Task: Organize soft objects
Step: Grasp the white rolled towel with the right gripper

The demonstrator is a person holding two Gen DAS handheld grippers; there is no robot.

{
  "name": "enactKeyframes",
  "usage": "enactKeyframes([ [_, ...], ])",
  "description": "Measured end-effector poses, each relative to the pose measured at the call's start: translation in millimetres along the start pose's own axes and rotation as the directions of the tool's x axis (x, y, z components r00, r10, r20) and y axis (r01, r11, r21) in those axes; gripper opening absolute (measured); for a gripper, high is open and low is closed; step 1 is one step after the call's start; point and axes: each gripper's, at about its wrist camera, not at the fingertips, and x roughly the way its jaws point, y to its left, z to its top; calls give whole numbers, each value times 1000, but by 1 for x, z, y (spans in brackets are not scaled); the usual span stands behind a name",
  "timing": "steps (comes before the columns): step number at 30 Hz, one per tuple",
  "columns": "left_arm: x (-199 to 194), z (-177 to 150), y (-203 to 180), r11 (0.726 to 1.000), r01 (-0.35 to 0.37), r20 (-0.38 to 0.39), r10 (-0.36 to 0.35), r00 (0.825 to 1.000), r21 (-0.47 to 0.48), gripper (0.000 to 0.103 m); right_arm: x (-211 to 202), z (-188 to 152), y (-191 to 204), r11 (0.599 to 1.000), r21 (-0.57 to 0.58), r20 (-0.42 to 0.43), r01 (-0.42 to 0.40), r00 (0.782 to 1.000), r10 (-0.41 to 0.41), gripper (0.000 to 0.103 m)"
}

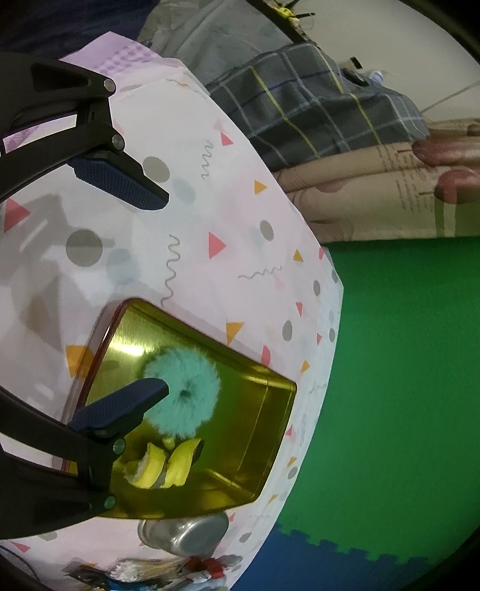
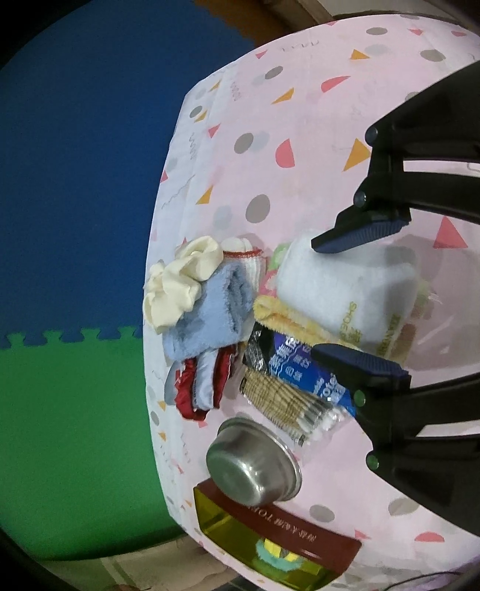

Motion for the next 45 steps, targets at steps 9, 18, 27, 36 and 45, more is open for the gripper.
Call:
enactKeyframes([
  [9, -16, -5, -30, 995, 55, 24, -57, 998, 80, 91, 16, -6, -27, 999, 41, -22, 4, 1000, -3, 54],
  [18, -41, -13, -79, 966, 177, 26, -185, 982, 187, 91, 17, -11, -42, 1000, 23, 12, -2, 1000, 2, 54],
  [27, -57, -26, -150, 882, 365, -57, -365, 929, 298, 91, 20, -24, -72, 998, 50, 11, 29, 999, -30, 54],
  [36, -75, -45, -215, 762, 505, -157, -486, 860, 405, 91, 32, -33, -97, 993, 33, 1, 114, 994, -114, 53],
  [45, -71, -49, -269, 704, 582, -268, -517, 813, 407, 90, 38, -38, -114, 993, 92, -6, 80, 997, -80, 53],
])
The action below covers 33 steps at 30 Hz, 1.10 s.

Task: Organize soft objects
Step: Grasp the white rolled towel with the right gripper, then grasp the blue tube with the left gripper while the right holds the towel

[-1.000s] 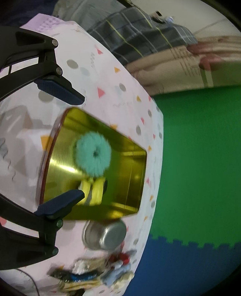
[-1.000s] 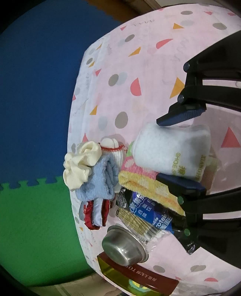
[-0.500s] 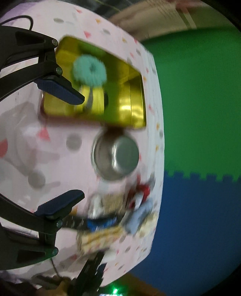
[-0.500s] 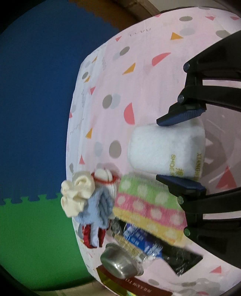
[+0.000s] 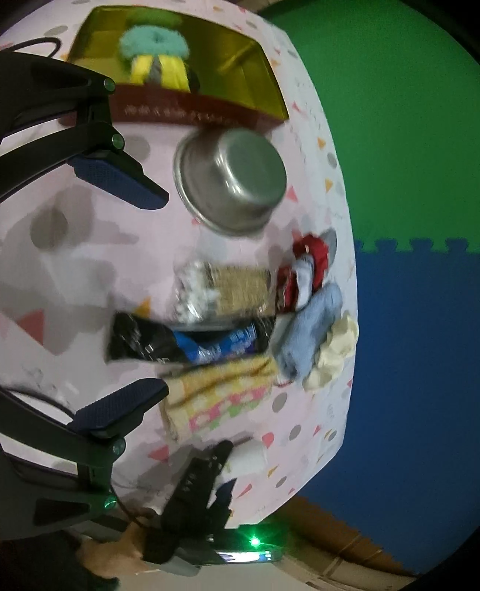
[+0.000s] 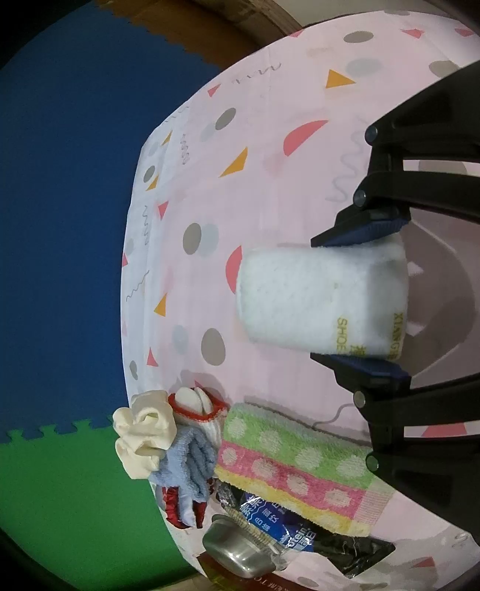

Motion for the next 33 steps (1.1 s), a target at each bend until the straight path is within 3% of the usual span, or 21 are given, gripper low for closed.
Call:
enactKeyframes([
  [5, 10, 15, -14, 999, 20, -5, -20, 1000, 30, 78, -1, 0, -1, 1000, 6, 0, -7, 1000, 7, 53],
  [14, 41, 33, -24, 998, 45, -100, -41, 994, 37, 53, -1, -1, 0, 1000, 10, -1, -13, 1000, 13, 54],
  [19, 58, 41, -36, 997, 39, -151, -29, 988, 65, 46, 1, 0, -2, 999, 20, -2, -27, 1000, 27, 55],
  [25, 74, 46, -40, 997, 36, -184, -23, 983, 67, 45, 1, 0, -3, 999, 29, -1, -38, 999, 38, 55],
  [28, 80, 47, -38, 998, 56, -213, -47, 976, 40, 28, 1, 0, -3, 999, 33, -1, -40, 999, 40, 56],
  [30, 82, 44, -38, 996, 82, -238, -71, 969, 36, 26, 1, 1, -3, 999, 35, 0, -41, 999, 41, 56],
  [33, 87, 36, -41, 996, 59, -247, -40, 968, 70, 25, 2, 1, -3, 998, 37, 0, -44, 999, 44, 56],
])
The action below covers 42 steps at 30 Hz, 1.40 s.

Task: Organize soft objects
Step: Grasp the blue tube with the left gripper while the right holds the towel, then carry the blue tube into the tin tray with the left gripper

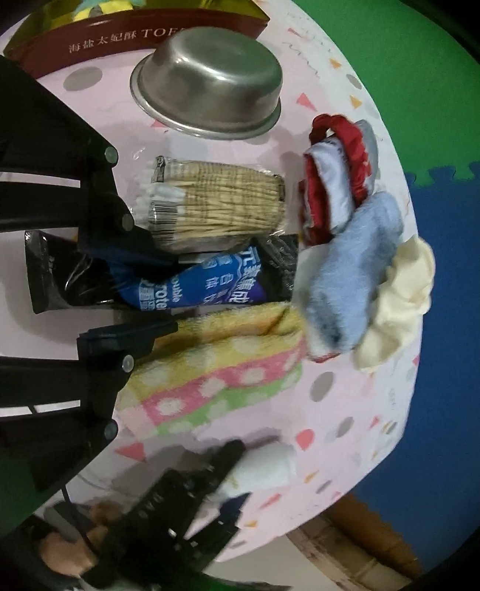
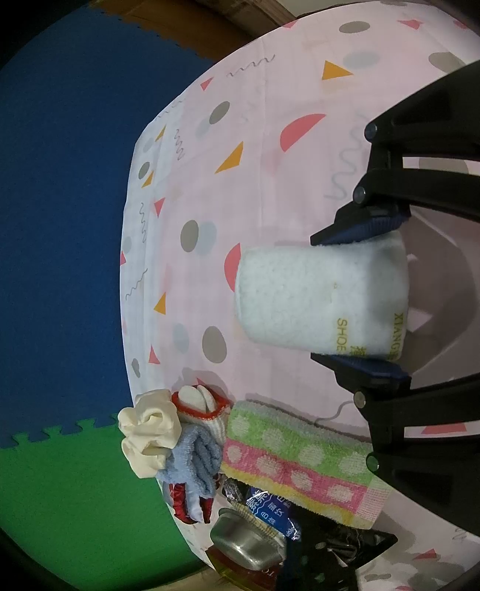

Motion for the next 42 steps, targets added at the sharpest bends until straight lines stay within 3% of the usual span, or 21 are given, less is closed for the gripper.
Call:
enactKeyframes([
  [7, 4, 9, 1, 1000, -11, 15, 11, 1000, -12, 24, 0, -1, 0, 1000, 5, 0, -8, 1000, 8, 58],
  [9, 5, 10, 0, 999, -32, 16, 32, 999, -6, 15, 0, -1, 1, 1000, 4, 0, -9, 1000, 9, 59],
  [18, -2, -2, -1, 999, -32, 22, 32, 999, 16, 14, -1, -1, 2, 1000, 6, 0, -8, 1000, 8, 60],
  [26, -28, -15, -4, 1000, -5, 61, 4, 998, 19, 14, -2, -2, 4, 1000, 7, -1, -6, 1000, 6, 60],
  [36, -68, -21, 19, 999, 13, 109, -9, 994, -44, 14, -2, -2, 3, 1000, 7, -1, -6, 1000, 6, 60],
  [42, -93, -21, 48, 995, -29, 152, 43, 987, -92, 14, -2, -2, 3, 1000, 6, -2, -5, 1000, 5, 60],
])
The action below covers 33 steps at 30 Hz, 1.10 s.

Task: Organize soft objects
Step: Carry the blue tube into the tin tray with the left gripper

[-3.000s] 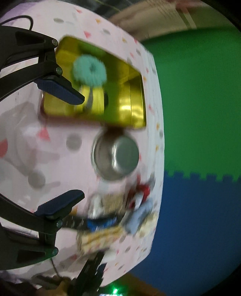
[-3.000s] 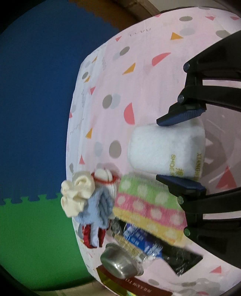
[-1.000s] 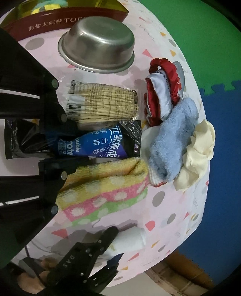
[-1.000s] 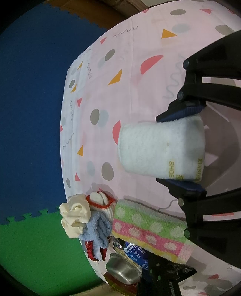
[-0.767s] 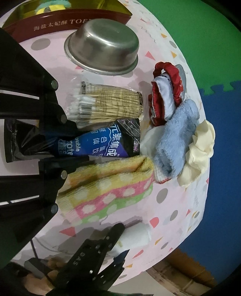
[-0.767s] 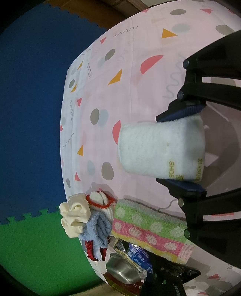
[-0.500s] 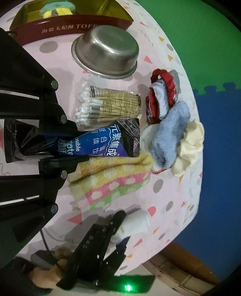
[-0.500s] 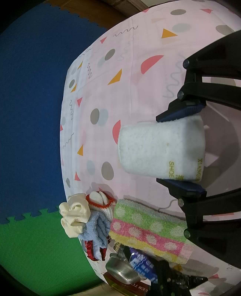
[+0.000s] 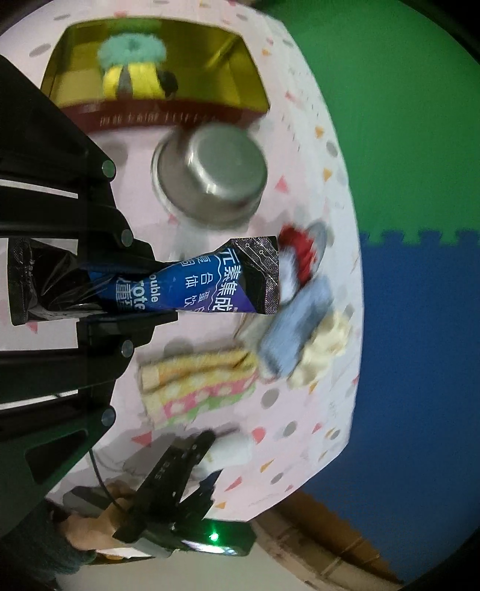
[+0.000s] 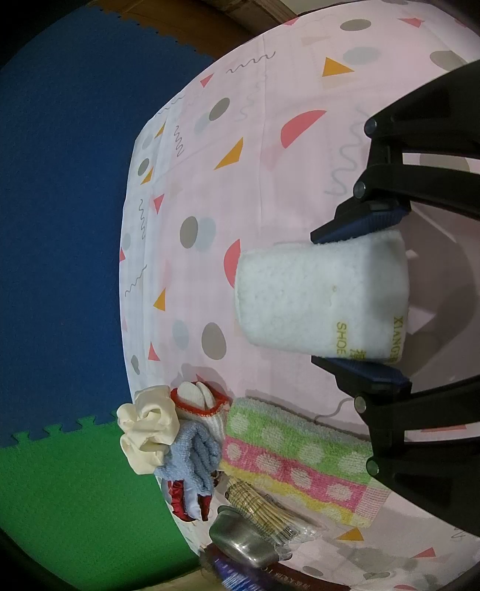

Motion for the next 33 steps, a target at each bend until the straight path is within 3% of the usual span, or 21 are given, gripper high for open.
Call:
enactKeyframes([
  [10, -18, 6, 84, 983, -148, 12, 150, 989, -110, 14, 0, 0, -1, 1000, 0, 0, 0, 1000, 0, 60],
  [16, -26, 1, 133, 957, -256, 9, 260, 966, -134, 14, 0, 0, 0, 1000, 0, -1, 1, 1000, -1, 60],
  [22, -17, -1, 180, 937, -292, -32, 291, 956, -193, 14, 0, 0, 0, 1000, -1, -1, 1, 1000, -1, 60],
  [26, -4, -5, 203, 919, -340, -61, 335, 940, -199, 14, 0, 1, -1, 1000, -2, -2, 2, 1000, -2, 60],
  [33, 12, -16, 227, 909, -338, -109, 321, 941, -243, 14, 0, 0, -1, 1000, -10, -4, 7, 1000, -7, 60],
])
